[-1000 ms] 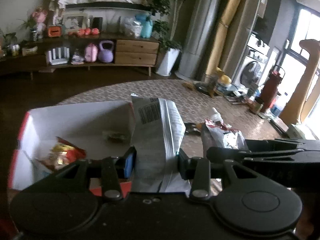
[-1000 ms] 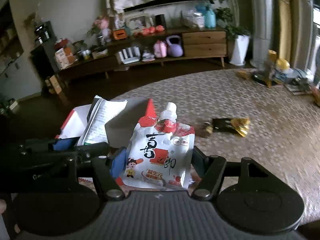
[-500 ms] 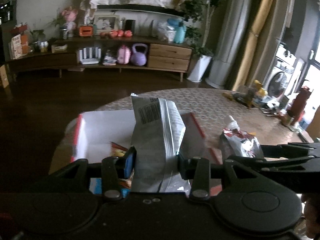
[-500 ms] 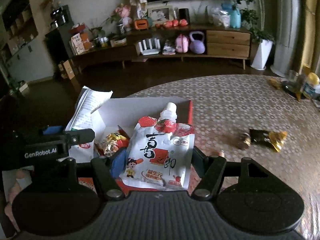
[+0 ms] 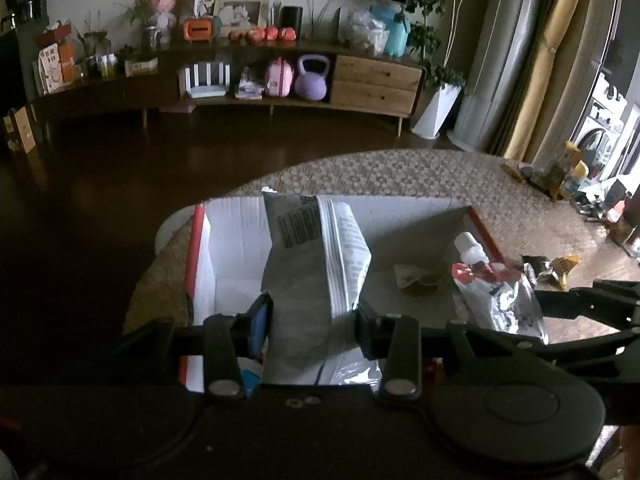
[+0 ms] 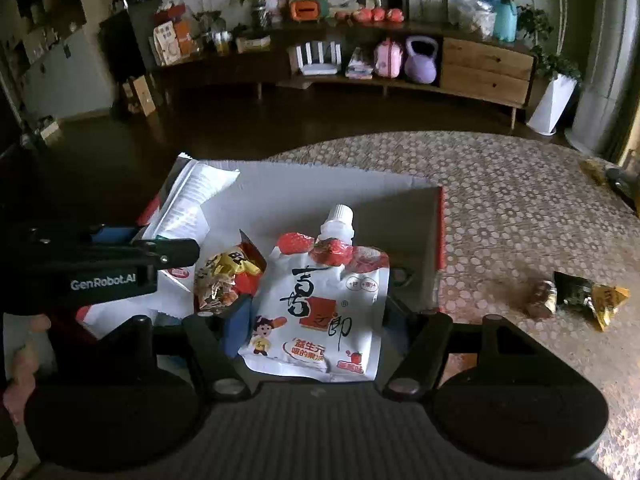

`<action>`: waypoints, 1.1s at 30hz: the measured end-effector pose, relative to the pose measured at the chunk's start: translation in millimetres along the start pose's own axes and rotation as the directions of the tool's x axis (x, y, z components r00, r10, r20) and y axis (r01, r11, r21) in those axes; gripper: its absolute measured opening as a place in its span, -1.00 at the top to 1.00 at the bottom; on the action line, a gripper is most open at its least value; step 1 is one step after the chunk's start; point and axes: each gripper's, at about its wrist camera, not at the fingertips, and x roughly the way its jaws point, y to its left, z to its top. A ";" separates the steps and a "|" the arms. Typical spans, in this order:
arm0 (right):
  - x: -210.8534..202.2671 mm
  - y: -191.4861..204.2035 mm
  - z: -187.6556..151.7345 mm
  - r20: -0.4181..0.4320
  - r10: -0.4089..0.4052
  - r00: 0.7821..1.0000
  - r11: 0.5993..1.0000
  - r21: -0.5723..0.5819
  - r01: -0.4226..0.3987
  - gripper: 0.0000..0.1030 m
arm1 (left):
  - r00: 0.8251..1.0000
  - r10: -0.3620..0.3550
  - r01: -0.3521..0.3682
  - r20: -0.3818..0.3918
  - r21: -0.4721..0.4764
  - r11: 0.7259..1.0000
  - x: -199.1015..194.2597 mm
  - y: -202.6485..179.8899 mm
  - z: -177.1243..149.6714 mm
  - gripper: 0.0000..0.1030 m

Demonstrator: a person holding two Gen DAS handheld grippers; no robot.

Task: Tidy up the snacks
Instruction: 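Lift both held snacks and carry them over the red shoebox, then open both grippers to drop the zip-lock bag and spout pouch into the box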

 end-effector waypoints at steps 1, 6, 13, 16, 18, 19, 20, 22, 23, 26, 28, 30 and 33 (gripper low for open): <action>4.8 0.0 1.2 -0.008 0.001 1.000 1.000 -0.002 -0.002 -0.31 | 1.000 0.001 -0.001 -0.008 0.000 1.000 4.6 1.4 -0.1 0.21; 23.9 0.8 0.8 -0.044 0.011 0.999 1.000 -0.014 -0.012 -0.32 | 0.999 0.007 -0.007 -0.036 -0.005 1.000 20.5 10.0 -1.5 0.21; 39.1 1.3 -5.0 -0.085 0.019 0.996 1.000 -0.019 -0.021 -0.32 | 0.997 0.008 -0.007 -0.079 0.008 1.000 34.9 9.4 -5.4 0.21; 44.6 2.3 -6.3 -0.107 0.016 0.994 0.999 -0.027 -0.019 -0.33 | 0.996 0.012 -0.011 -0.094 0.019 1.000 39.4 7.3 -8.5 0.21; 46.4 3.5 -8.7 -0.116 0.015 0.993 0.999 -0.027 -0.018 -0.34 | 0.995 0.014 -0.012 -0.100 0.021 1.000 41.1 7.1 -9.9 0.20; 46.5 3.6 -9.8 -0.118 0.014 0.993 0.999 -0.028 -0.017 -0.35 | 0.995 0.013 -0.011 -0.100 0.022 1.000 41.1 7.1 -10.4 0.20; 46.8 5.2 -9.9 -0.118 0.014 0.993 0.999 -0.030 -0.018 -0.35 | 0.995 0.013 -0.011 -0.102 0.023 1.000 41.3 6.4 -10.2 0.19; 46.9 6.8 -10.3 -0.122 0.017 0.992 0.999 -0.033 -0.021 -0.36 | 0.994 0.015 -0.012 -0.107 0.026 1.000 41.0 5.4 -10.5 0.16; 47.0 7.7 -10.5 -0.124 0.017 0.992 0.999 -0.035 -0.021 -0.37 | 0.994 0.016 -0.013 -0.110 0.026 1.000 42.3 6.0 -8.4 0.16; 46.3 9.8 -11.6 -0.130 0.018 0.991 0.999 -0.046 -0.024 -0.37 | 0.993 0.016 -0.014 -0.117 0.021 1.000 43.1 4.8 -7.9 0.16; 44.1 11.1 -11.6 -0.123 0.012 0.992 0.998 -0.052 -0.019 -0.38 | 0.993 0.024 -0.023 -0.113 0.016 1.000 40.9 5.2 -8.8 0.02; 42.2 11.4 -12.6 -0.117 -0.002 0.993 0.998 -0.057 -0.005 -0.40 | 0.994 0.035 -0.034 -0.100 0.009 0.999 36.9 5.8 -8.9 -0.19; 37.7 7.5 -15.2 -0.115 -0.008 0.993 0.999 -0.049 0.003 -0.44 | 0.996 0.040 -0.039 -0.079 0.003 0.999 29.3 6.7 -8.7 -0.33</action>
